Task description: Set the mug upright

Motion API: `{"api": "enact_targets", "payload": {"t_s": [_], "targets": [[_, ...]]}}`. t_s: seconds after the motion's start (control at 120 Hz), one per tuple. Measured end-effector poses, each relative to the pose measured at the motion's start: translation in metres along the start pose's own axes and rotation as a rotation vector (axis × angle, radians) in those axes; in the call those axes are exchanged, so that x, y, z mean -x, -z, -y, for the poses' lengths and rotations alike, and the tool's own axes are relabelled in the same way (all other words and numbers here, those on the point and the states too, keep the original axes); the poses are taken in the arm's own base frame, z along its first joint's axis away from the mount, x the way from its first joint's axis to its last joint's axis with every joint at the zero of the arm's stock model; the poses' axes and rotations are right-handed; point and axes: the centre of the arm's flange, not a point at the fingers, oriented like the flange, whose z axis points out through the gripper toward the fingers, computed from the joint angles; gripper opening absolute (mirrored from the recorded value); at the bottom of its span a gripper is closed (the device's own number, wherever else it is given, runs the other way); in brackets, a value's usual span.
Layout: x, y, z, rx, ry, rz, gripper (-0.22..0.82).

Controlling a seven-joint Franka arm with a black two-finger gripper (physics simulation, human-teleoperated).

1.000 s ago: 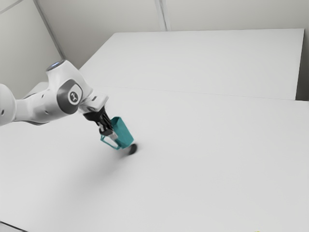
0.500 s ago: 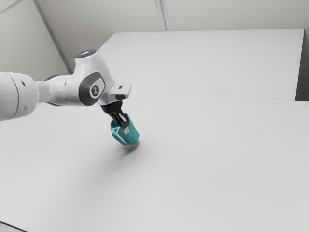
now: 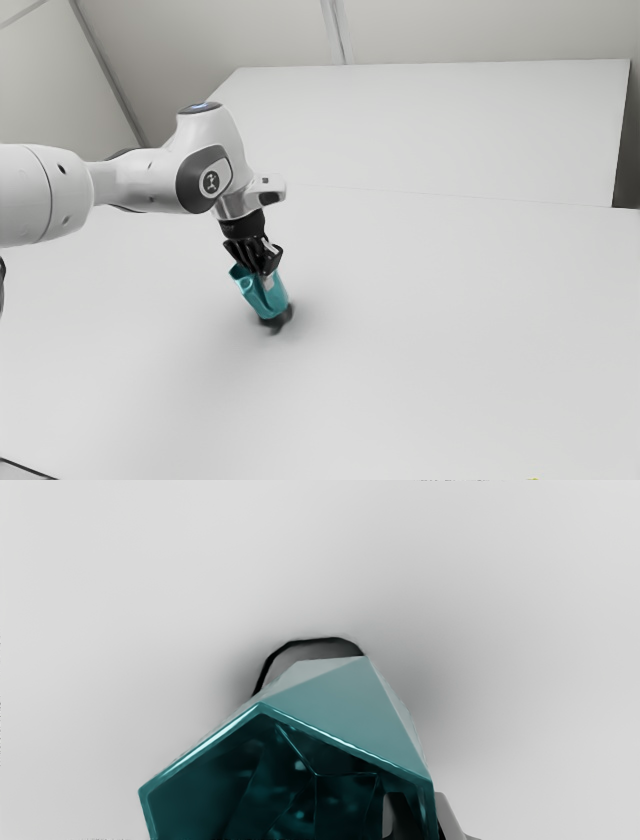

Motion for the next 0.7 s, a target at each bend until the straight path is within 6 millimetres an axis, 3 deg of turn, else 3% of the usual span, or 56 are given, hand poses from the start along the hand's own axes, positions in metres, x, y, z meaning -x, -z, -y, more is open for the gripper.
{"api": "enact_targets", "payload": {"t_s": [0.7], "targets": [[-0.030, -0.011, -0.014, -0.178, 0.063, -0.067, -0.18]]}}
